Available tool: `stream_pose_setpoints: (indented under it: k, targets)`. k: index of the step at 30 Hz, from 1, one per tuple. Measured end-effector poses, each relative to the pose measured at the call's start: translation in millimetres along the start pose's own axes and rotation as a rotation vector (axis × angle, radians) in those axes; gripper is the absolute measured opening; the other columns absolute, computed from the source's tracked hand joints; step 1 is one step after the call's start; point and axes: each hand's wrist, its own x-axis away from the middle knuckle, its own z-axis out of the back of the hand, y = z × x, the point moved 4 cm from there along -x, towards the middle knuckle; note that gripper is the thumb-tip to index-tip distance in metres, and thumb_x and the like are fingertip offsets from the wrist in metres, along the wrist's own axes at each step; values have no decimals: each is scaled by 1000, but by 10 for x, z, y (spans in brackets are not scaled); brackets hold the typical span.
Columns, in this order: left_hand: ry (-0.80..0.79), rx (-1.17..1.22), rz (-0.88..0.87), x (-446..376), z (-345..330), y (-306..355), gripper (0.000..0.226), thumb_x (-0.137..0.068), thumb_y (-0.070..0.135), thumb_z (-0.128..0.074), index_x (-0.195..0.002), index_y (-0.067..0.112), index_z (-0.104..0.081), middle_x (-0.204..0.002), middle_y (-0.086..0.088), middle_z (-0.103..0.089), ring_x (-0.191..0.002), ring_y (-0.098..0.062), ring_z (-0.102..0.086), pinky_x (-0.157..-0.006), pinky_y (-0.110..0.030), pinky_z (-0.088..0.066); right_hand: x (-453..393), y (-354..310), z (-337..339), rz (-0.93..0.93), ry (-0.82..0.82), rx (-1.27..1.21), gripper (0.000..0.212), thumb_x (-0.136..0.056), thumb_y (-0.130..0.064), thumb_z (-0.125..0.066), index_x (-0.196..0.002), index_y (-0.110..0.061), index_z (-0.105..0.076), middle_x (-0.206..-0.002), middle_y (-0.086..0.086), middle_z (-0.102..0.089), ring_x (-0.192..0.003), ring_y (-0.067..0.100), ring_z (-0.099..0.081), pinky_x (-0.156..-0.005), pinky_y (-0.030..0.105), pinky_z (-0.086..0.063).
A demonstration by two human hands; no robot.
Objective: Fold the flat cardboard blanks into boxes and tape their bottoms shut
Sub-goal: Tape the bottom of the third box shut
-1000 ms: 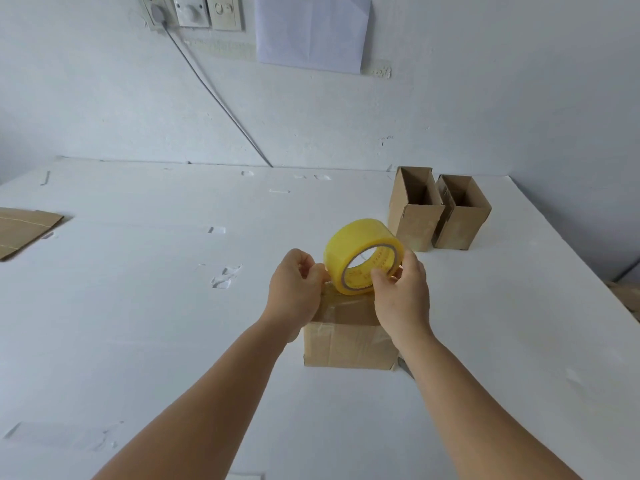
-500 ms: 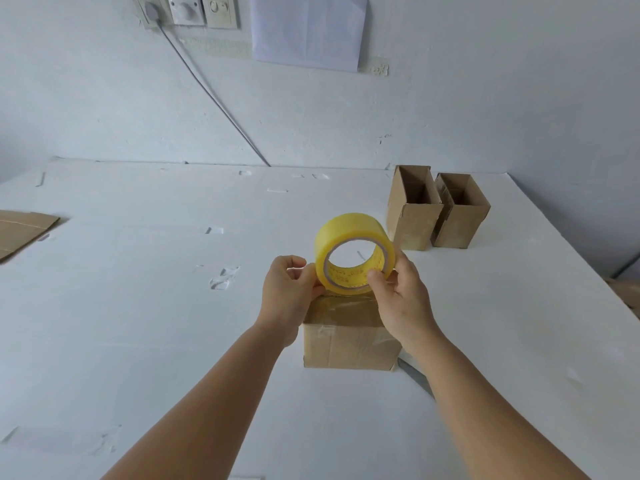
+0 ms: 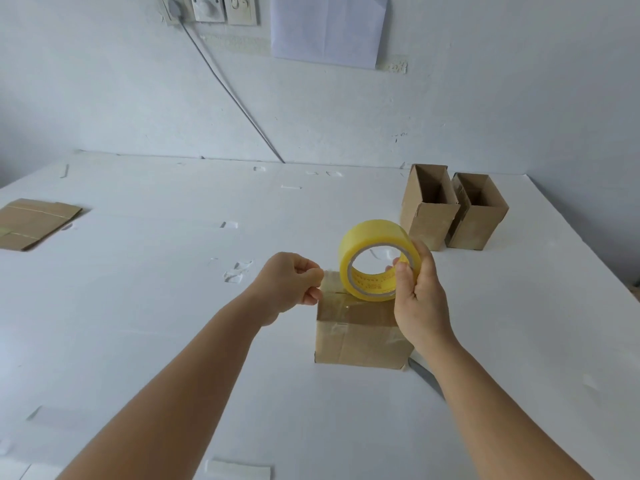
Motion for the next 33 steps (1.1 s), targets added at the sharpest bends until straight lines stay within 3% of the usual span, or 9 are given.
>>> stream_pose_setpoints:
  k: [5, 8, 11, 13, 16, 20, 22, 26, 33]
  targets:
    - [-32, -99, 58, -24, 34, -61, 14, -92, 9, -55, -92, 1, -66, -70, -12, -66, -56, -11, -63, -59, -19, -55, 15, -40, -25, 80, -17, 11, 49, -99, -31, -43, -146, -26, -30, -140, -3, -48, -124, 15, -48, -101, 27, -39]
    - [-30, -34, 92, -23, 25, -103, 13, -90, 11, -60, -89, 1, -68, -72, -11, -66, -63, -14, -65, -69, -25, -59, 31, -43, -60, 63, -129, 62, 62, -95, -28, -52, -146, -40, -19, -120, -3, -62, -98, 18, -60, -87, 34, -48]
    - [-49, -3, 100, -34, 45, -104, 10, -89, 11, -63, -89, 2, -67, -73, -11, -65, -64, -15, -65, -73, -27, -59, 42, -65, -94, 66, -158, 111, 63, -96, -30, -50, -145, -48, -14, -114, -9, -60, -94, 19, -58, -82, 35, -46]
    - [-85, -18, 102, -36, 90, -81, 12, -90, 10, -62, -95, -1, -66, -74, -12, -66, -61, -12, -65, -68, -25, -59, 34, -60, -72, 66, -94, 86, 55, -98, -31, -44, -143, -48, -18, -115, -11, -58, -88, 19, -58, -76, 31, -42]
    - [-93, -78, 100, -57, 229, -66, 11, -89, 10, -62, -94, 1, -65, -76, -14, -66, -62, -14, -66, -69, -26, -59, 5, -11, -19, 70, 20, 12, 44, -99, -28, -40, -136, -47, -25, -123, 0, -58, -91, 24, -58, -73, 29, -39]
    - [-116, -144, 122, -96, 329, -147, 10, -87, 13, -63, -91, 4, -65, -76, -13, -69, -69, -17, -68, -83, -33, -56, 14, -27, -26, 100, 49, 6, 37, -98, -21, -43, -131, -33, -32, -93, 2, -57, -68, 19, -52, -64, 29, -36]
    - [-143, -160, 139, -107, 295, -187, 9, -88, 12, -60, -90, 5, -64, -77, -13, -68, -67, -16, -68, -81, -31, -56, 24, -35, -34, 113, 51, -1, 35, -98, -23, -43, -127, -37, -32, -98, 1, -57, -74, 20, -54, -65, 29, -38]
    - [-168, -158, 139, -134, 211, -219, 8, -91, 8, -56, -89, 4, -62, -76, -11, -62, -66, -15, -64, -71, -27, -58, 40, -44, -39, 131, 53, -29, 37, -91, -34, -40, -126, -45, -33, -122, 0, -55, -104, 25, -55, -80, 34, -46]
    - [-192, -196, 153, -209, 176, -317, 8, -90, 14, -59, -97, 10, -57, -78, -14, -64, -68, -20, -63, -80, -32, -58, 62, -68, -33, 153, 53, -55, 41, -90, -35, -45, -129, -45, -36, -125, 0, -55, -112, 20, -53, -96, 39, -46]
